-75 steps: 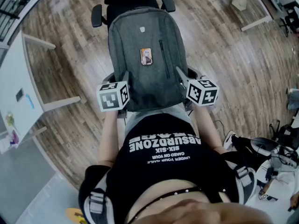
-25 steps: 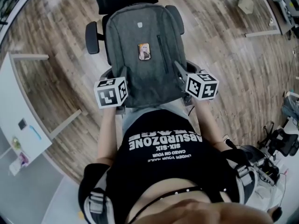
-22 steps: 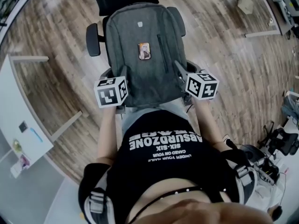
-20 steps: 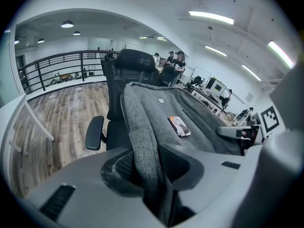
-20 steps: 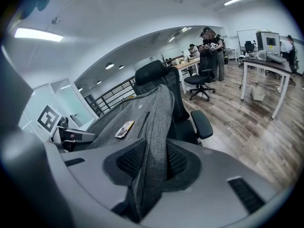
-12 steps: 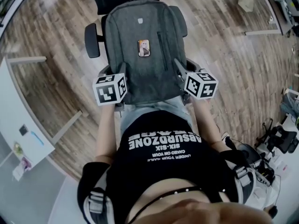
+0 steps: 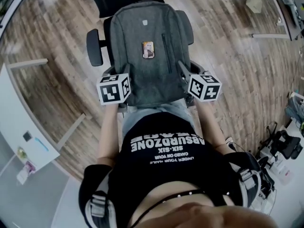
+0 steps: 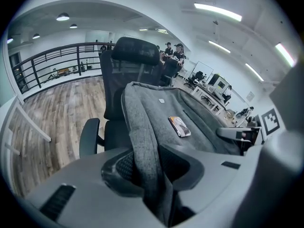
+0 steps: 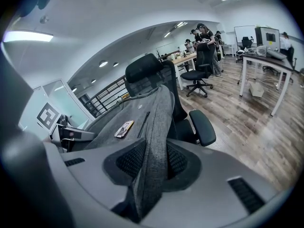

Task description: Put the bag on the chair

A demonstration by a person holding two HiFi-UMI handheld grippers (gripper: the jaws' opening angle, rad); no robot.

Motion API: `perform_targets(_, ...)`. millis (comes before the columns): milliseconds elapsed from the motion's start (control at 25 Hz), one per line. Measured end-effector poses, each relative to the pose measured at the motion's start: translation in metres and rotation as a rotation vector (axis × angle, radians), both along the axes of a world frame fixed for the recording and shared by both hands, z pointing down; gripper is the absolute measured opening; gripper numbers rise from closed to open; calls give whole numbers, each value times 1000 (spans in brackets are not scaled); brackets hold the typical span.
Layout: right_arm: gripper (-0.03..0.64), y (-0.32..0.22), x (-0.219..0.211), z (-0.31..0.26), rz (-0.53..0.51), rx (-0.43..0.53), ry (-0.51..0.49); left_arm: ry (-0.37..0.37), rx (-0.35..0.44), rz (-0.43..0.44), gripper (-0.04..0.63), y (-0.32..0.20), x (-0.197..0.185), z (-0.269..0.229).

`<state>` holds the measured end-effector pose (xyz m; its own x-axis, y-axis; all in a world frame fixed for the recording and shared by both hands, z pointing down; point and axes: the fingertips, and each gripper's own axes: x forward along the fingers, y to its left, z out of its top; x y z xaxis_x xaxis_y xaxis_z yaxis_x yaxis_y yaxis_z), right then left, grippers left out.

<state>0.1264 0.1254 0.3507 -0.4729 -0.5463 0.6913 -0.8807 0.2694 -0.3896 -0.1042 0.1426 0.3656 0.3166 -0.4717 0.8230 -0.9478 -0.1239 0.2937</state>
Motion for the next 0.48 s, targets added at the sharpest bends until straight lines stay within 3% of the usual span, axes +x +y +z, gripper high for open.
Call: perform_targets(480, 101, -78, -13, 22, -13, -43, -6, -13, -47, -17, 100, -74, -14, 19)
